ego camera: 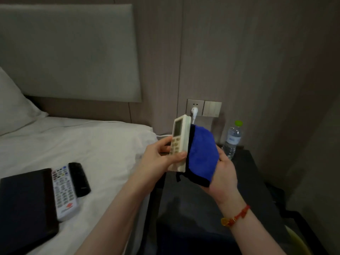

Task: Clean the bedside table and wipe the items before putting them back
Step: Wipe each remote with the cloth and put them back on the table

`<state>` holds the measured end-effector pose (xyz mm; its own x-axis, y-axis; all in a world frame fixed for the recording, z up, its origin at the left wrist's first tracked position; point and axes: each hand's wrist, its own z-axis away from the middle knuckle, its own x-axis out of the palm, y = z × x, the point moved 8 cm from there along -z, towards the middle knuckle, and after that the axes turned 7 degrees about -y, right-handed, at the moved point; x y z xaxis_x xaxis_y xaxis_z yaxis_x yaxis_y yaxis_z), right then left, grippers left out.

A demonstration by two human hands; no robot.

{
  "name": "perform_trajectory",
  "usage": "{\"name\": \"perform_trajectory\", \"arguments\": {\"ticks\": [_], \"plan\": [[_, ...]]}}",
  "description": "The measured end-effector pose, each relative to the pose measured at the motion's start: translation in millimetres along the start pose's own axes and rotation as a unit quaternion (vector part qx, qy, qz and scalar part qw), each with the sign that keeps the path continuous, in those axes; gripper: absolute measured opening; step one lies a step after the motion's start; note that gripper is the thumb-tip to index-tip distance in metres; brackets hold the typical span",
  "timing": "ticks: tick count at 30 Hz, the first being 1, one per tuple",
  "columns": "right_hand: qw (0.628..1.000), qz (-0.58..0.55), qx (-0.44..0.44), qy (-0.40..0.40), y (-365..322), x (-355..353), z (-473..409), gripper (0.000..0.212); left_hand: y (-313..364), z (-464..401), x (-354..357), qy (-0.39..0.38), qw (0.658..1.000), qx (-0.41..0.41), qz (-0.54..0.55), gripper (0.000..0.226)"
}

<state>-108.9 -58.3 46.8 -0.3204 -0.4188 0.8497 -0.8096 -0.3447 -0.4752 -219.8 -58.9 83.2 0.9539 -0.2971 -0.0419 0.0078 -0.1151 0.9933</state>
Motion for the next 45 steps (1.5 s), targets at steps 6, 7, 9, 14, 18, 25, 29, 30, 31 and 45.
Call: {"name": "perform_trajectory", "arguments": {"ticks": [6, 7, 9, 14, 18, 25, 29, 30, 31, 45], "plan": [[0.989, 0.145, -0.016, 0.010, -28, 15, 15, 0.035, 6, -8, 37, 0.006, 0.996, 0.071, -0.053, 0.036], [0.973, 0.228, -0.018, 0.023, -31, 16, 14, 0.042, 9, -8, 44, 0.004, 0.994, 0.088, -0.072, 0.037], [0.930, 0.355, -0.066, 0.075, -43, 17, 16, 0.062, 11, -7, 52, 0.011, 0.989, 0.110, -0.096, 0.040], [0.915, 0.373, -0.085, 0.128, -53, 12, 28, 0.052, 17, -7, 62, 0.049, 0.968, 0.130, -0.211, 0.043], [0.880, 0.440, -0.067, 0.166, -56, 10, 33, 0.013, 23, -2, 74, 0.067, 0.942, 0.144, -0.296, 0.050], [0.847, 0.451, -0.180, 0.218, -98, 25, 31, 0.006, 29, -5, 74, 0.024, 0.955, 0.136, -0.262, 0.057], [0.887, 0.386, -0.167, 0.192, -96, 28, 27, 0.006, 32, -2, 77, -0.023, 0.976, 0.132, -0.169, 0.050], [0.905, 0.356, -0.148, 0.178, -89, 28, 27, 0.009, 29, -3, 76, -0.023, 0.982, 0.119, -0.145, 0.048], [0.925, 0.320, -0.124, 0.165, -80, 26, 26, 0.013, 27, -4, 76, -0.018, 0.987, 0.103, -0.124, 0.045], [0.852, 0.512, -0.034, 0.101, -36, 16, 46, 0.036, -34, -12, 71, -0.001, 0.938, -0.223, 0.266, 0.014]]}}
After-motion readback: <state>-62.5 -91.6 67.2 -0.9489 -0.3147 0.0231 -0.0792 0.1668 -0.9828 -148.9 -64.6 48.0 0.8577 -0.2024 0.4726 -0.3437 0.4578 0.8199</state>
